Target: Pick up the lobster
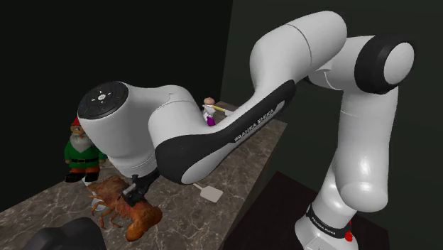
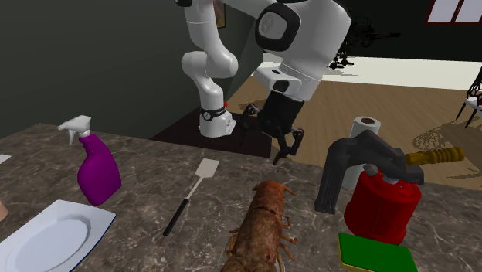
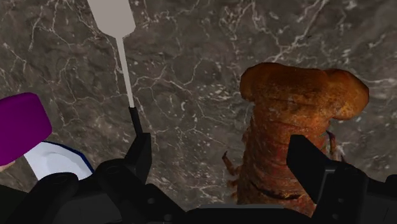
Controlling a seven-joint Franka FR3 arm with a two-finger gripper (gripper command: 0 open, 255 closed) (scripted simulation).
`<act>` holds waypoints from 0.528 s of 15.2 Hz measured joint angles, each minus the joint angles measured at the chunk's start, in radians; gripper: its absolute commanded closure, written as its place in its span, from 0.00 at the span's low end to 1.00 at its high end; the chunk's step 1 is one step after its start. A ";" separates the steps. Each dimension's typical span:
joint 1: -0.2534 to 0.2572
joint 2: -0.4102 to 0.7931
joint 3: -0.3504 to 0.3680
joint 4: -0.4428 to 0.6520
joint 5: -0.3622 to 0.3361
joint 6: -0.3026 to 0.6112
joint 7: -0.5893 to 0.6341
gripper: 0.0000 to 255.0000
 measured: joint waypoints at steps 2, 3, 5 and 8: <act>0.065 0.100 -0.021 0.087 -0.072 -0.040 0.046 0.00; 0.096 0.143 -0.032 0.125 -0.102 -0.057 0.064 0.00; 0.156 0.228 -0.058 0.208 -0.156 -0.087 0.088 0.00; 0.179 0.267 -0.072 0.227 -0.182 -0.083 0.108 0.00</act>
